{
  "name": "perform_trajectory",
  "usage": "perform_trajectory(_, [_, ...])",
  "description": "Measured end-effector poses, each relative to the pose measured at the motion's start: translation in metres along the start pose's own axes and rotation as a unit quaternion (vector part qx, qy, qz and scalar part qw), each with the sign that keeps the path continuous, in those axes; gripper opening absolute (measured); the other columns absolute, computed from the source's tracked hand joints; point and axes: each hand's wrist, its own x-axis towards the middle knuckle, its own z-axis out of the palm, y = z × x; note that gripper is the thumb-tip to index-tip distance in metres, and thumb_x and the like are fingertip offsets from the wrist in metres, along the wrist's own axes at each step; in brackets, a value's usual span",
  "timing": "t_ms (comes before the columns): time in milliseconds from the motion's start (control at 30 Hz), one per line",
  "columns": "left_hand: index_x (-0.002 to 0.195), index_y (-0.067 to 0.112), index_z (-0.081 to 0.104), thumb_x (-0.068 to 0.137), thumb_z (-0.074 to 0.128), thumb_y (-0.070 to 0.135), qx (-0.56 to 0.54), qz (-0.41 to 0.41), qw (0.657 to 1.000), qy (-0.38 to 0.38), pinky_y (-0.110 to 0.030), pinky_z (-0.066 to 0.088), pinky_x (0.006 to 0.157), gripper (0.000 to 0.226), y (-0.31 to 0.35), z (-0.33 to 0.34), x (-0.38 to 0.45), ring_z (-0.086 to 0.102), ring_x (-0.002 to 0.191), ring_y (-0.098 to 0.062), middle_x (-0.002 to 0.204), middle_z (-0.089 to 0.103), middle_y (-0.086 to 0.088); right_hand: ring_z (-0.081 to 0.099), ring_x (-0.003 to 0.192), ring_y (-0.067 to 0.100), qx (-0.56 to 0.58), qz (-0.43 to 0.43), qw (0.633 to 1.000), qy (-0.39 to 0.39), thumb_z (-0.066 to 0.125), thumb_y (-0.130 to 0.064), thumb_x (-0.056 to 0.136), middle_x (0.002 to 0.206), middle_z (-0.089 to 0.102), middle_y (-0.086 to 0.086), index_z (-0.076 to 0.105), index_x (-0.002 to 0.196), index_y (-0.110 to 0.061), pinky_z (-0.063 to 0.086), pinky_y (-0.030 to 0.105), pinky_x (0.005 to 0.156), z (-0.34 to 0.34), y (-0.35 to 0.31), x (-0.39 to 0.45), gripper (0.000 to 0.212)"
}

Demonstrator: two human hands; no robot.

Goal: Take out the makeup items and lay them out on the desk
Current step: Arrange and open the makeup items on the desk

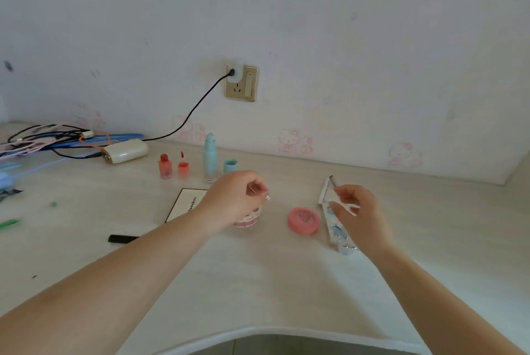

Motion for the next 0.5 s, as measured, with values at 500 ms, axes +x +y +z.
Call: perform_trajectory(500, [0.110,0.021,0.067,0.081,0.065,0.041,0.144,-0.075,0.982,-0.094,-0.033,0.047,0.094,0.035,0.030,0.131,0.132,0.060,0.110,-0.019,0.117,0.066,0.001,0.040,0.126,0.019,-0.336,-0.104,0.922,-0.160,0.049,-0.016,0.092,0.135,0.047,-0.002,0.052,0.130,-0.032,0.033,0.030,0.103,-0.010,0.062,0.118,0.041])
